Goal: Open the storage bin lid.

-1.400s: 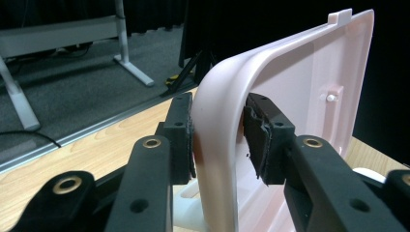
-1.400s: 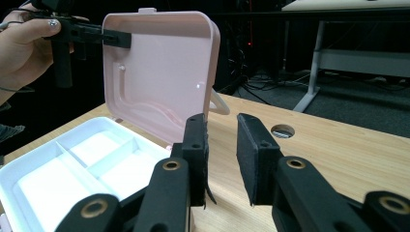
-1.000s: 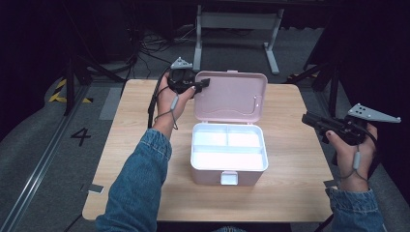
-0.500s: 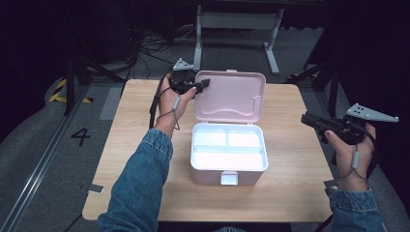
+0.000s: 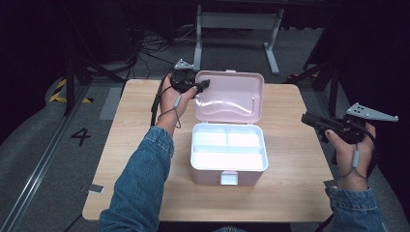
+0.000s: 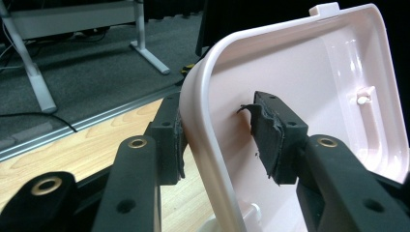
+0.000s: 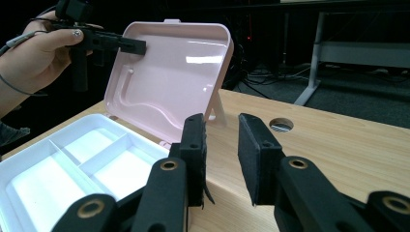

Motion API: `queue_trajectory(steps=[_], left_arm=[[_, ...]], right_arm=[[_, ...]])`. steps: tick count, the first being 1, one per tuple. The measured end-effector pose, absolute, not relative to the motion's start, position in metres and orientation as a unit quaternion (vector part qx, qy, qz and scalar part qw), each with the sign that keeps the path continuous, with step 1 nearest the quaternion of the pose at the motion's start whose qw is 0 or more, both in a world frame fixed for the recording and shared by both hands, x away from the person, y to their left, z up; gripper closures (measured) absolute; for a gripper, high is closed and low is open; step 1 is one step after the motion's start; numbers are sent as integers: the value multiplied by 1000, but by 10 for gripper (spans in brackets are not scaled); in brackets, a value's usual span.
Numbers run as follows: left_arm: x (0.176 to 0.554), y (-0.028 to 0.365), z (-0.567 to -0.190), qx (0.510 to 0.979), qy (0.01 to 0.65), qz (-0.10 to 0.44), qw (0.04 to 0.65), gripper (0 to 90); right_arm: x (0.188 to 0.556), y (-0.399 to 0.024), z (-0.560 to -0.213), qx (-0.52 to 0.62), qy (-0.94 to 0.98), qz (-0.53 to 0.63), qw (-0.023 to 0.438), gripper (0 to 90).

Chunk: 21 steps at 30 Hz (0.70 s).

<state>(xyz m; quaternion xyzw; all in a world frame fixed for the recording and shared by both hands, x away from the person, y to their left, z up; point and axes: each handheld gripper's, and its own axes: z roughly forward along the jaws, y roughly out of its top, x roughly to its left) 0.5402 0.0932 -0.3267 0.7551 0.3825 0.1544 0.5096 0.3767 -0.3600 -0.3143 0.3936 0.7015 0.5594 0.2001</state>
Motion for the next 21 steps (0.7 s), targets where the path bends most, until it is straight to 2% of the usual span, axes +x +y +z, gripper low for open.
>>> queue_trajectory(steps=[21], left_arm=[[558,94,-354,758,405,147,490,554]], right_arm=[[381,-358,-318,393,707,555,194,734]])
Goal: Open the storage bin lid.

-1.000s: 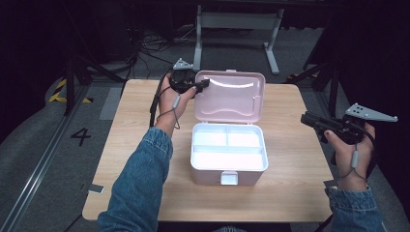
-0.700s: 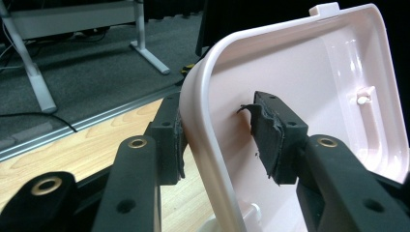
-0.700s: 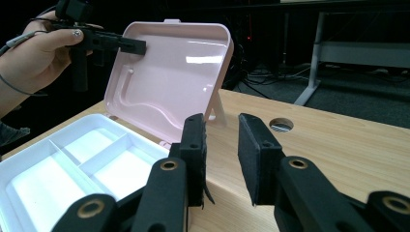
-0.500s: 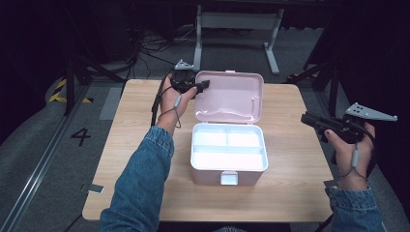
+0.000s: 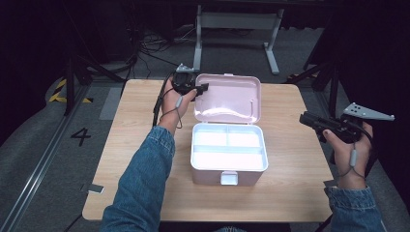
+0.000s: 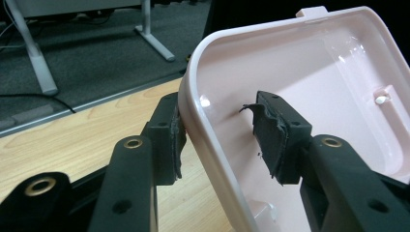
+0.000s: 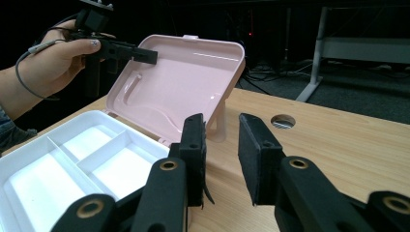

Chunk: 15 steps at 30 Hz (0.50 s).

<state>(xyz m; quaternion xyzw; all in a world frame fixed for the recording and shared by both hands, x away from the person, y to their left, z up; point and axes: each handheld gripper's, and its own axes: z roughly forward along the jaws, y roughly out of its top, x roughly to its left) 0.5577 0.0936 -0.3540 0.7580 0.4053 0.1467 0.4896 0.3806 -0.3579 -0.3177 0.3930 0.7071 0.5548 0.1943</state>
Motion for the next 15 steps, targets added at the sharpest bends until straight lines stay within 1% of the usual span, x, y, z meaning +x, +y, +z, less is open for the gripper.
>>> queue_trajectory(steps=[15], left_arm=[[564,94,-369,761,422,128,476,552]], right_arm=[[383,-357,-321,398,708,552,190,731]])
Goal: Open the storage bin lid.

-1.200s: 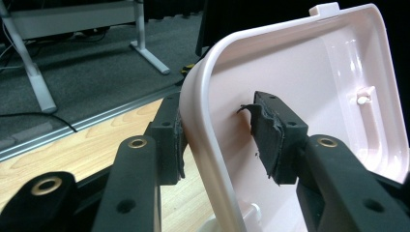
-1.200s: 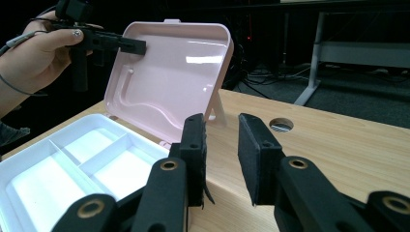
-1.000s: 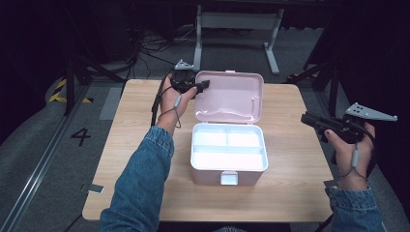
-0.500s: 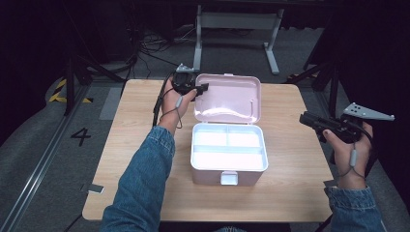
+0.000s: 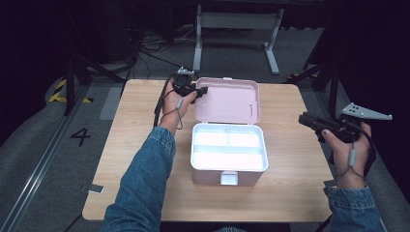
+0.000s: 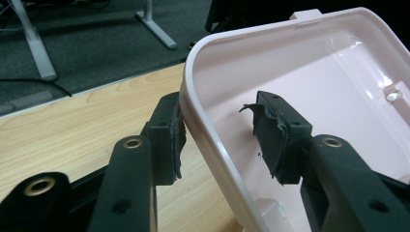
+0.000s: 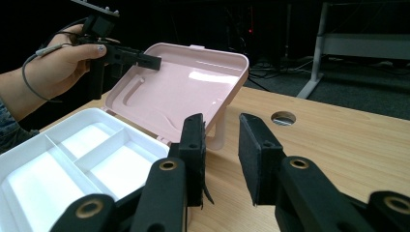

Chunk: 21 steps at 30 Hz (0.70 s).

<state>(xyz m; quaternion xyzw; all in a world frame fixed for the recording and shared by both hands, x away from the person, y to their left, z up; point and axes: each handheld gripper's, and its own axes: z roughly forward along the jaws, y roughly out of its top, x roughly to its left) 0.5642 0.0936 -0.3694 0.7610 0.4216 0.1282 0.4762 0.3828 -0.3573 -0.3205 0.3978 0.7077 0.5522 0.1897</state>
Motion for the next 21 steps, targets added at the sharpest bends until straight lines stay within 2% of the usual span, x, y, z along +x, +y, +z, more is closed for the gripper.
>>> queue_trajectory(steps=[21], left_arm=[[572,92,-389,787,428,115,430,535]], right_arm=[[388,-351,-328,398,717,542,182,725]])
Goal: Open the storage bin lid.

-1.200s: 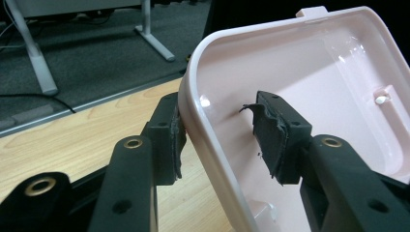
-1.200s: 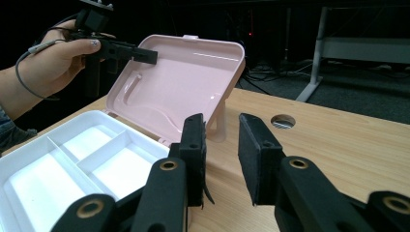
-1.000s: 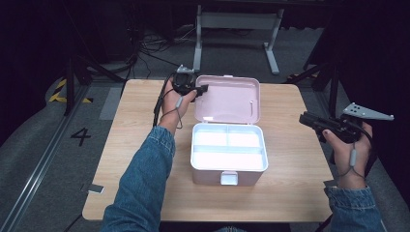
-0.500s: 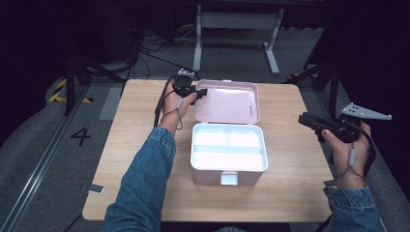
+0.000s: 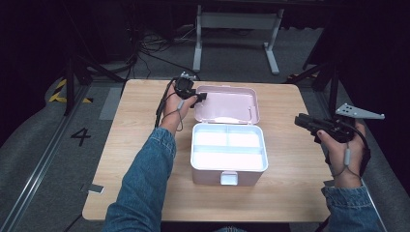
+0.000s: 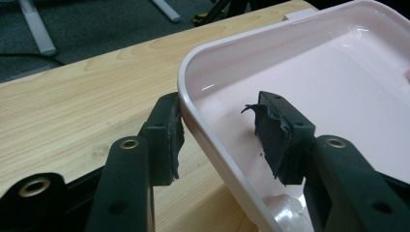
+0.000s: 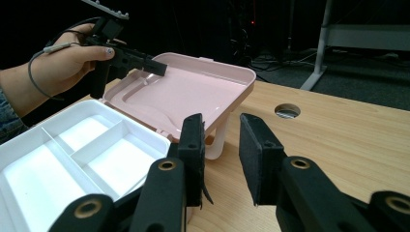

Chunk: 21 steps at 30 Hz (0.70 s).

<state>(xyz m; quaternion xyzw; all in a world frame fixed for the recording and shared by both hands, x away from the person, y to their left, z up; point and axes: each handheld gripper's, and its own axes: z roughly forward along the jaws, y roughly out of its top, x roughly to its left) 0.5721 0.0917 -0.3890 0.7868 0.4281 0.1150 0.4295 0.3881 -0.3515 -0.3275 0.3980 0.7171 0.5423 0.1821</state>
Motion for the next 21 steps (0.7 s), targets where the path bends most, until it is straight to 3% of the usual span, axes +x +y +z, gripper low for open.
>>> queue_trajectory(steps=[11,15,21], left_arm=[[572,90,-396,812,429,115,379,542],[563,91,-388,801,432,120,396,453],[548,104,-367,787,426,150,420,412]], right_arm=[[392,-352,-328,400,716,544,176,715],[397,-349,-327,397,716,549,171,704],[407,-342,-330,389,726,545,158,692]])
